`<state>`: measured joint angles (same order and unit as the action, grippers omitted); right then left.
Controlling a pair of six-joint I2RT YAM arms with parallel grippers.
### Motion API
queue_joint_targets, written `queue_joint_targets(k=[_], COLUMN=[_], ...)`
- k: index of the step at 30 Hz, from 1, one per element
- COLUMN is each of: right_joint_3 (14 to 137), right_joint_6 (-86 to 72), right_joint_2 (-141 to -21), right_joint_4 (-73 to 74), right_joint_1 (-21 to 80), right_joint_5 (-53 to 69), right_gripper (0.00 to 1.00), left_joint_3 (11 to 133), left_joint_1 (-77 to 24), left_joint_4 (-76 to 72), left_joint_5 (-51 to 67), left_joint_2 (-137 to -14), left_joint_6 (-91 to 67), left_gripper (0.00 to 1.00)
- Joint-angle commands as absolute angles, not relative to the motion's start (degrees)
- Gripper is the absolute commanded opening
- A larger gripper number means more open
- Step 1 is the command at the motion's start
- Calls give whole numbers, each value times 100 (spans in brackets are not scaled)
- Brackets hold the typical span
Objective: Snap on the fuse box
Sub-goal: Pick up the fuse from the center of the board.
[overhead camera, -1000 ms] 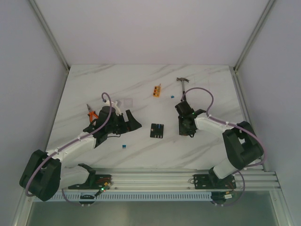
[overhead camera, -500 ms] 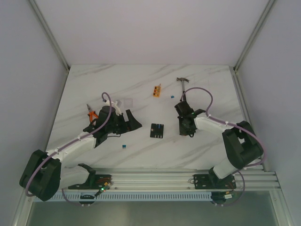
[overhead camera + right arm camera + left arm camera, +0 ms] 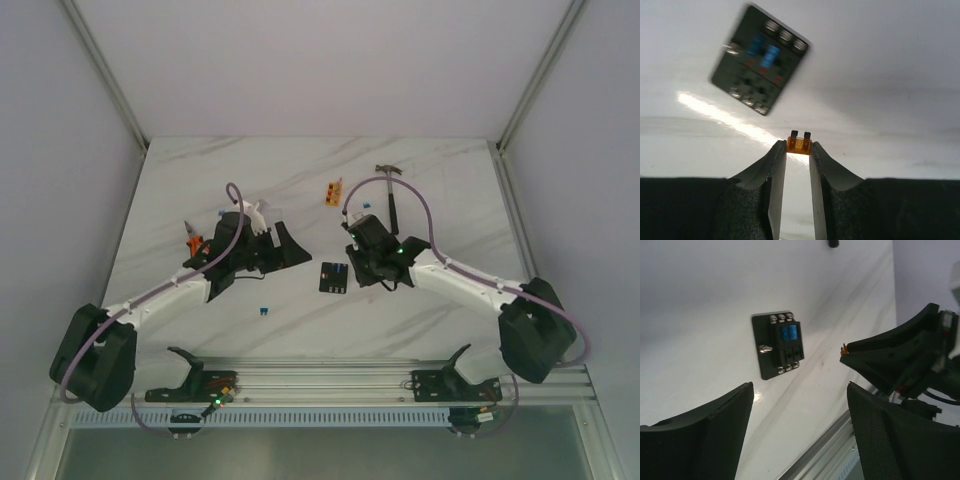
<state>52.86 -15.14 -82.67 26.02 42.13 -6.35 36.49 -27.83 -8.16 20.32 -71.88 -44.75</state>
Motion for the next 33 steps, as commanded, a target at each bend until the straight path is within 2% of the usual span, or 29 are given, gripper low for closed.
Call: queue_joint_targets(k=[1, 13, 33], right_joint_3=[5504, 5036, 4790], right_joint_6=[-755, 140, 153], right_joint_2=[-7889, -7109, -7059], right_joint_4=[2084, 688, 43], right_joint_1=[4575, 4931, 5006], right_joint_5=[-292, 345, 630], right_gripper=[17, 17, 17], left_joint_3=[3892, 4097, 4043], left_joint_1=[-2859, -3033, -3405], left_joint_4=[-1316, -1623, -1918], left_joint_5=[2648, 3042, 2997], left_joint_2=[-7390, -7626, -7810], left_joint_6=[-4689, -4892, -5237], left_gripper=[82, 58, 43])
